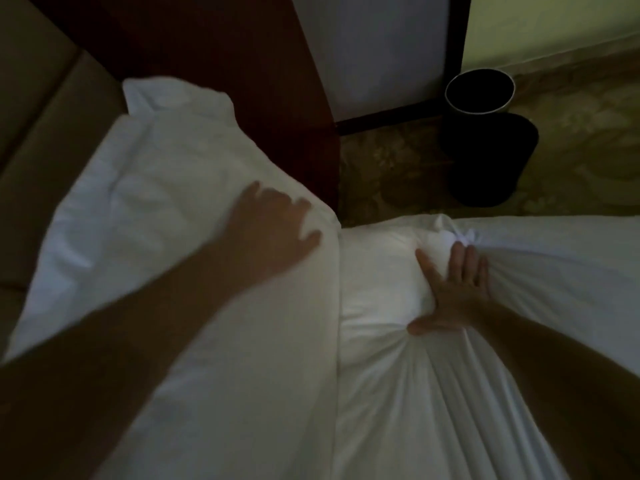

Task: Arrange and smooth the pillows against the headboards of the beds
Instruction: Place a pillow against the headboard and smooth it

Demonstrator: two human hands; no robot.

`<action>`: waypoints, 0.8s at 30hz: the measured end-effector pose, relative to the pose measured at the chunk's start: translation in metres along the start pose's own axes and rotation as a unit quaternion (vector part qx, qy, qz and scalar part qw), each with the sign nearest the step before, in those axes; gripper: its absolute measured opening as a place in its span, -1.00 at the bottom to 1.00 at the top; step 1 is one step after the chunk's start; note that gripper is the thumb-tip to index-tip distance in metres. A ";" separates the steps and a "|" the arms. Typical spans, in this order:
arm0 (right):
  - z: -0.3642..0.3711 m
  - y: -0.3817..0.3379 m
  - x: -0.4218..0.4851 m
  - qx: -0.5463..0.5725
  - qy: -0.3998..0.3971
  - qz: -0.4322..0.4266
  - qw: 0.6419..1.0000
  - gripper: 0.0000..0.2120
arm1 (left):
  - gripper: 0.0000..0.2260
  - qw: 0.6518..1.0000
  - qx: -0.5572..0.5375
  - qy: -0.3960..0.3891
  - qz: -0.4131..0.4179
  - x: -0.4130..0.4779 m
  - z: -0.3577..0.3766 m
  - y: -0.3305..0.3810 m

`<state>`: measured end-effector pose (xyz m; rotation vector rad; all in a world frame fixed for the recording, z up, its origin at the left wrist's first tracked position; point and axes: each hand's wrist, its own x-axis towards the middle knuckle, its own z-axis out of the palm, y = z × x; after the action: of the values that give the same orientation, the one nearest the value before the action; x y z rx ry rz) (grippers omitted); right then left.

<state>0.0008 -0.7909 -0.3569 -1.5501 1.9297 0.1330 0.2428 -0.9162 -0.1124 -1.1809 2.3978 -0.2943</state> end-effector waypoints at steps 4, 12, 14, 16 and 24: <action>-0.005 -0.003 -0.002 -0.013 -0.002 0.009 1.000 0.41 | -0.36 0.985 0.122 -0.094 0.075 -0.062 0.047 0.056; 0.000 -0.006 0.001 -0.052 0.012 0.022 0.998 0.41 | -0.35 0.964 0.218 -0.112 0.101 -0.105 0.067 0.065; -0.006 -0.013 -0.001 -0.069 0.005 0.040 0.997 0.40 | -0.36 0.967 0.194 -0.115 0.119 -0.127 0.064 0.067; -0.012 -0.023 -0.008 -0.095 0.021 0.058 0.994 0.39 | -0.38 0.974 0.155 -0.118 0.117 -0.160 0.059 0.064; -0.038 -0.170 -0.097 0.235 0.293 -0.058 0.925 -0.53 | -0.48 0.995 0.060 0.084 -0.009 -0.285 0.023 -0.005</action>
<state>0.1471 -0.7774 -0.2227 -1.4560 2.0776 -0.8765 0.4095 -0.6937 -0.0457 -1.1645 2.4740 -0.5548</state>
